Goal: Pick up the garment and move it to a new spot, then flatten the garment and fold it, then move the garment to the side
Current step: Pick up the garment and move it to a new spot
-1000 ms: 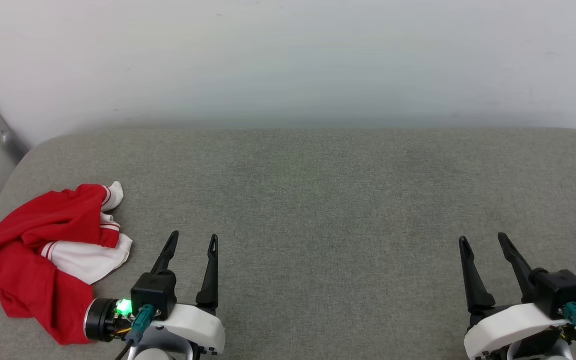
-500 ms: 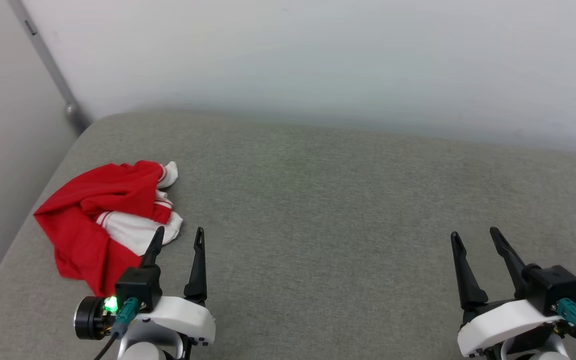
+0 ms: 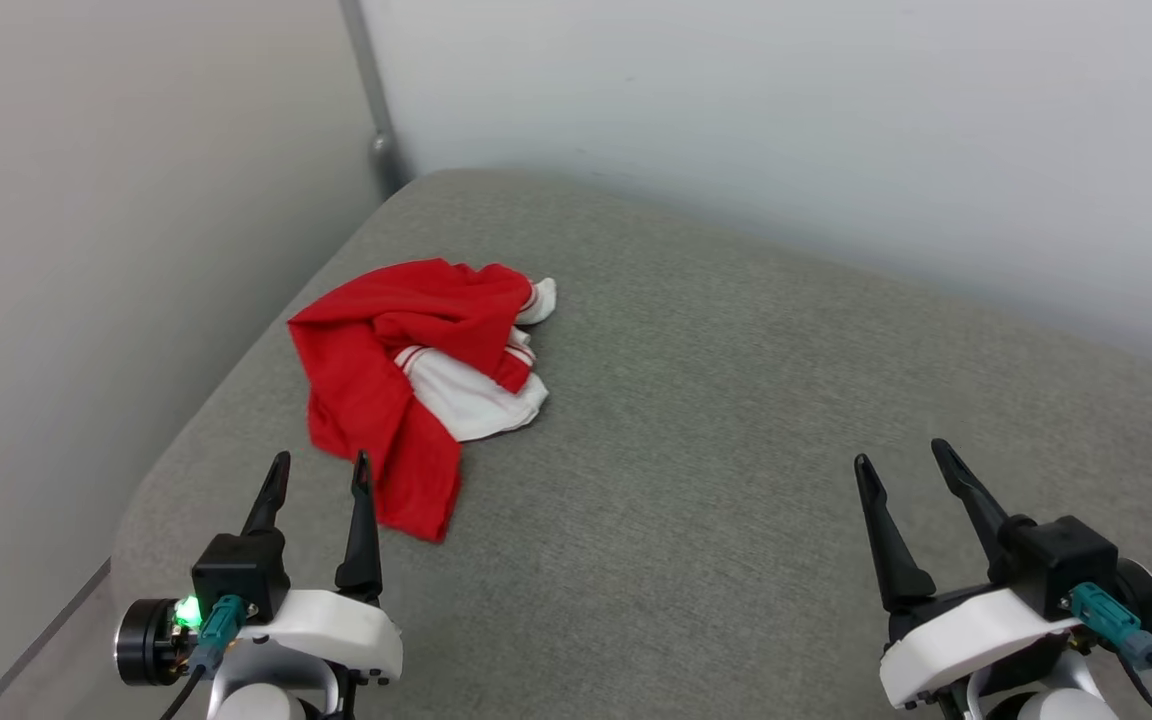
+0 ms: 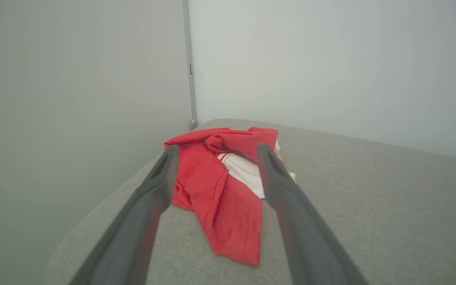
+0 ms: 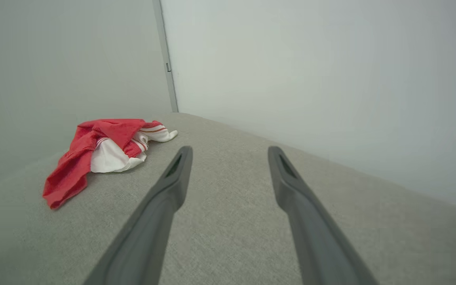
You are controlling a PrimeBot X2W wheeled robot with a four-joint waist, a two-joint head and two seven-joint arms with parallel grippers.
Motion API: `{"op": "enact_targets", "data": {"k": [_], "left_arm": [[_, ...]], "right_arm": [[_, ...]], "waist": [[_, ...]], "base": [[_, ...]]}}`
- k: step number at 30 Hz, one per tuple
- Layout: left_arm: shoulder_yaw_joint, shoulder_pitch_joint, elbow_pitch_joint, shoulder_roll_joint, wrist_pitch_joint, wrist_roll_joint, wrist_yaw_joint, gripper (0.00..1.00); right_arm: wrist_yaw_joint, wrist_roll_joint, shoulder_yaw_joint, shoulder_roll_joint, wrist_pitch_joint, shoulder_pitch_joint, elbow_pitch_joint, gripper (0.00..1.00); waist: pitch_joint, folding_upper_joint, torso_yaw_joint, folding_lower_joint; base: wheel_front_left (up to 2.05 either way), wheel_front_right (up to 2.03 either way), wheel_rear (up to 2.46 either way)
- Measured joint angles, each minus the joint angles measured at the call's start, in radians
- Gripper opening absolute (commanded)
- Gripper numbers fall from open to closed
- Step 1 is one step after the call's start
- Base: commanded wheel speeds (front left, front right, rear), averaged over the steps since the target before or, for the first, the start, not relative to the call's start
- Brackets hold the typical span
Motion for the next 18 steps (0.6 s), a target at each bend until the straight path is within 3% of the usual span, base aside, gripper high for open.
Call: {"op": "enact_targets", "data": {"k": [7,18], "left_arm": [[0.016,0.012,-0.005,0.000,0.000,0.000,0.000,1.00],[0.010,-0.008,-0.001,0.001,0.000,0.019,-0.009,1.00]], "right_arm": [[0.000,0.001,0.024,0.000,0.005,-0.016,0.003,1.00],[0.000,-0.002,0.028,0.000,0.007,-0.025,0.014,1.00]], "waist": [[0.011,0.0000,0.087,0.0000],[0.015,0.0000,0.090,0.0000]], "base": [[0.00,0.00,0.00],[0.00,0.00,0.00]]}}
